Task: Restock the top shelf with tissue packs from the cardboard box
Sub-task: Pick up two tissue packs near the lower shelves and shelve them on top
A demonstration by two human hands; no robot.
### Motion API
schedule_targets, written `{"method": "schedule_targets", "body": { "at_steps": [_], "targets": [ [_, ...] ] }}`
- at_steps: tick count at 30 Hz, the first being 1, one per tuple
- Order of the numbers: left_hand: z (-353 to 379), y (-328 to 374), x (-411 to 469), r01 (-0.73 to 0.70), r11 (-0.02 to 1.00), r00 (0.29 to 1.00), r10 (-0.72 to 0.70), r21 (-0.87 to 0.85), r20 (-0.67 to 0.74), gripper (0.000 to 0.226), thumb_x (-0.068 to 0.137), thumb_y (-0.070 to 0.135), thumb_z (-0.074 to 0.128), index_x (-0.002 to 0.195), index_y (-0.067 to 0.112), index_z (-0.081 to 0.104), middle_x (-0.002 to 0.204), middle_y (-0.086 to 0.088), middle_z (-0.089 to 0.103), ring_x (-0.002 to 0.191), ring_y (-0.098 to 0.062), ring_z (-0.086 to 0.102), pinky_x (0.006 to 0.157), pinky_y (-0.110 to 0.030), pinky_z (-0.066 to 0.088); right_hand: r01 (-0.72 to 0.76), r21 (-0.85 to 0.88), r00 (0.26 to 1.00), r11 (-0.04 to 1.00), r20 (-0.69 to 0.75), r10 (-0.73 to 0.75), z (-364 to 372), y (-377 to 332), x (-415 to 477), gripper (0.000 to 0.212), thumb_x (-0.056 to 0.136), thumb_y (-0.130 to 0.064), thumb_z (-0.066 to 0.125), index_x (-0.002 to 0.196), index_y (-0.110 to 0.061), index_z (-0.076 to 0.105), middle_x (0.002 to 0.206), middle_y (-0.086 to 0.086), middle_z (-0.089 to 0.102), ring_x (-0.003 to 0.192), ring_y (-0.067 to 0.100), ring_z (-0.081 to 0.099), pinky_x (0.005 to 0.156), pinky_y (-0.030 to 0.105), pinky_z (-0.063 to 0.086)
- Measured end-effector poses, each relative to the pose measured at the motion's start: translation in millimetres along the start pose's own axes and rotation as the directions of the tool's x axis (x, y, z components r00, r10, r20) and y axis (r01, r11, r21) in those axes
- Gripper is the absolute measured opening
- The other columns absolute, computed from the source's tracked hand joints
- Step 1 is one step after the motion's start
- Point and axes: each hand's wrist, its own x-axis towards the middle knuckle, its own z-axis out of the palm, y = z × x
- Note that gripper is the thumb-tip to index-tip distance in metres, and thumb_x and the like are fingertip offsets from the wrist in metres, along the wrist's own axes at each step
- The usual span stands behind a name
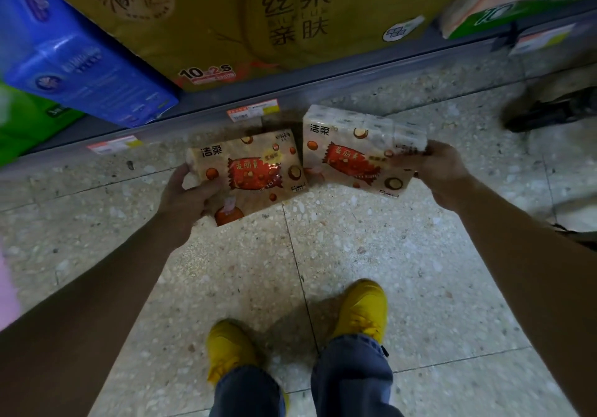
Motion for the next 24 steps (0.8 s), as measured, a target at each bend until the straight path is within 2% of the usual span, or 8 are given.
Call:
{"method": "schedule_targets", "body": {
  "at_steps": [3,6,8,11,16,19,21,24],
  "targets": [
    [-13,4,-22,0.020,0.998,1.000,-0.019,0.067,-0.006,0.074,0.080,0.019,0.089,0.144,0.027,0.054,0.124,-0.005,0.073,0.101,-0.027,0.075,0.073,-0.039,0.060,-0.025,0.007,1.000,1.000,-0.018,0.025,5,-14,-32,0.023,0.078,0.001,0.080,0.097,-0.010,0.074,0.088,-0.003,0.080,0.082,0.015,0.078,0.059,0.022,0.058],
    [-28,14,-58,0.057,0.993,0.998,-0.056,0.107,-0.008,0.084,0.078,0.018,0.091,0.149,0.028,0.047,0.116,-0.007,0.075,0.096,-0.027,0.075,0.075,-0.043,0.062,-0.046,0.041,0.999,0.998,0.020,0.045,4,-32,-71,0.020,0.079,0.002,0.078,0.094,-0.011,0.073,0.077,-0.010,0.078,0.070,0.003,0.075,0.053,0.011,0.053],
    [-39,25,-90,0.067,0.992,0.998,-0.069,0.110,0.013,0.077,0.082,0.013,0.087,0.145,0.029,0.046,0.108,-0.006,0.075,0.091,-0.026,0.075,0.077,-0.044,0.059,-0.070,0.053,0.996,0.996,0.058,0.067,0,-50,-103,0.022,0.079,-0.002,0.079,0.098,-0.011,0.074,0.087,-0.006,0.080,0.080,0.008,0.076,0.066,0.019,0.058],
    [-55,49,-147,0.077,0.994,0.997,-0.079,0.078,0.023,0.067,0.085,0.012,0.084,0.136,0.033,0.045,0.105,-0.003,0.074,0.090,-0.023,0.074,0.069,-0.038,0.057,-0.088,0.081,0.992,0.993,0.099,0.079,-10,-84,-154,0.039,0.081,-0.006,0.079,0.119,-0.006,0.070,0.112,0.010,0.077,0.101,0.029,0.075,0.089,0.042,0.058],
    [-82,98,-259,0.067,0.998,0.997,-0.067,0.018,-0.027,0.073,0.083,0.015,0.086,0.144,0.028,0.047,0.105,-0.005,0.074,0.089,-0.024,0.073,0.071,-0.036,0.057,-0.079,0.059,0.986,0.995,0.153,0.069,-35,-164,-253,0.041,0.088,-0.006,0.074,0.128,-0.003,0.065,0.119,0.015,0.074,0.108,0.035,0.072,0.088,0.044,0.058],
    [-103,133,-334,0.034,0.999,0.999,-0.034,-0.028,-0.032,0.077,0.080,0.018,0.089,0.146,0.028,0.049,0.105,-0.009,0.077,0.089,-0.029,0.073,0.079,-0.043,0.057,-0.029,0.005,0.983,1.000,0.180,0.027,-49,-224,-317,0.040,0.087,-0.008,0.076,0.126,-0.003,0.066,0.118,0.016,0.074,0.105,0.035,0.073,0.082,0.041,0.060],
    [-116,158,-386,-0.001,0.998,1.000,-0.001,-0.058,-0.030,0.073,0.081,0.019,0.089,0.141,0.030,0.050,0.106,-0.008,0.078,0.090,-0.029,0.074,0.085,-0.047,0.057,0.012,0.001,0.985,1.000,0.170,-0.012,-59,-264,-363,0.045,0.084,-0.007,0.079,0.126,-0.001,0.064,0.115,0.018,0.075,0.103,0.038,0.073,0.075,0.040,0.060],
    [-135,186,-463,-0.099,0.991,0.995,0.099,-0.085,-0.003,0.053,0.085,0.016,0.085,0.130,0.027,0.060,0.097,0.000,0.080,0.081,-0.020,0.075,0.084,-0.046,0.057,0.099,-0.006,0.978,0.995,0.186,-0.096,-78,-317,-433,0.032,0.087,-0.002,0.074,0.118,-0.006,0.071,0.112,0.014,0.077,0.101,0.035,0.074,0.075,0.041,0.062]
  ]
}}
